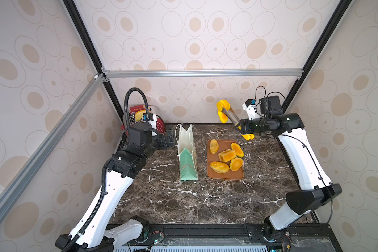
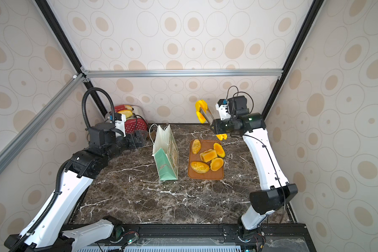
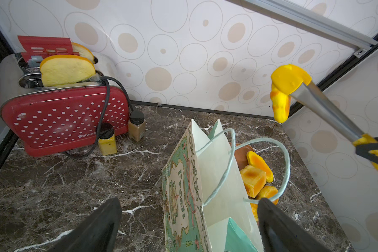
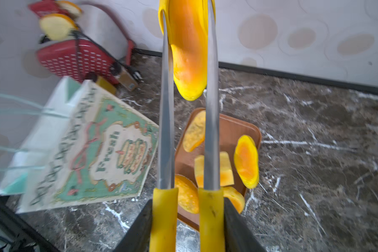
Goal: Pack bread into a paper bag
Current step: Place the fake bread in the paper bag.
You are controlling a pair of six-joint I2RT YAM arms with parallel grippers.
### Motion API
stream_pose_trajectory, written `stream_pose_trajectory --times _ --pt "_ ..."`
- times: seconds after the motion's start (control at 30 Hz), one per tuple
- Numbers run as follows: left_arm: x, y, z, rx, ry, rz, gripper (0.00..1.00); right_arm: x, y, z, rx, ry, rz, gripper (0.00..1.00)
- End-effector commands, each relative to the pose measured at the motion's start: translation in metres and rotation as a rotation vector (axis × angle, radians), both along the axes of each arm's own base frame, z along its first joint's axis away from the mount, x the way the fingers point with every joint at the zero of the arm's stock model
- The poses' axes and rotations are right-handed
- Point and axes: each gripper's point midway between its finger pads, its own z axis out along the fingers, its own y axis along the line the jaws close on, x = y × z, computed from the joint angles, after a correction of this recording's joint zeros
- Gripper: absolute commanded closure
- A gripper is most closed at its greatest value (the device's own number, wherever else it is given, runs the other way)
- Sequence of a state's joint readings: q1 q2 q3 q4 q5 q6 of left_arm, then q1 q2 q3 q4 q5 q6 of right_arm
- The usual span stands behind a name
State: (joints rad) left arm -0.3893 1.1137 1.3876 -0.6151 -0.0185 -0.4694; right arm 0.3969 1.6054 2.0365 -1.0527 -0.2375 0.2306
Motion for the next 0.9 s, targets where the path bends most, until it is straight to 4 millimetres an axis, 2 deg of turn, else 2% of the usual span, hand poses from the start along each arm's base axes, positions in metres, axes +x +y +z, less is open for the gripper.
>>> stream_pose_trajectory --times 0.0,0.2,0.47,0.67,0.87 --pt "-0.002 -0.001 -0.005 -0.011 0.019 0.007 0.01 -0.033 0.025 0.043 0.065 -0.103 0.115 0.54" --pt "-0.001 -0.002 -0.011 -0.008 0.034 0.016 0.01 -0.078 0.069 0.068 0.148 -0.169 0.294 0.54" --pt "0.0 -0.003 -0.015 -0.004 0.042 0.025 0.01 -0.098 0.101 0.085 0.258 -0.185 0.426 0.54" --pt "-0.001 -0.003 -0.014 -0.002 0.038 0.024 0.01 -0.106 0.116 0.079 0.267 -0.199 0.481 0.52" --pt "-0.002 -0.001 -0.007 0.001 0.019 0.031 0.01 -0.101 0.114 0.048 0.227 -0.153 0.448 0.51"
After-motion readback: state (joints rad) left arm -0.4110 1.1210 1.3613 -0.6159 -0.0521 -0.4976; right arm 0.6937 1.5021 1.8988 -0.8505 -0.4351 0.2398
